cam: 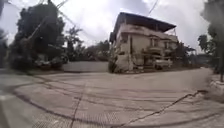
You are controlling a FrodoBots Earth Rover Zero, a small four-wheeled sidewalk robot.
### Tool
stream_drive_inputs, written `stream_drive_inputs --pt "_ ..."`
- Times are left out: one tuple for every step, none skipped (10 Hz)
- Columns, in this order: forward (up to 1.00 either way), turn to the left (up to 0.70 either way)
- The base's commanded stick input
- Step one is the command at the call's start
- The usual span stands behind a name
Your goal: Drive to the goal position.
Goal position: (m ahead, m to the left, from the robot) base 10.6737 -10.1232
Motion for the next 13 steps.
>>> stream_drive_inputs --pt "0.85 -0.31" --pt "0.85 -0.31" --pt "0.85 -0.31" --pt "0.85 -0.31" --pt "0.85 -0.31" --pt "0.85 -0.31" --pt "0.85 -0.31" --pt "0.85 -0.31" --pt "0.85 -0.31" --pt "0.85 -0.31" --pt "0.85 -0.31" --pt "0.85 -0.31" --pt "0.85 -0.31"
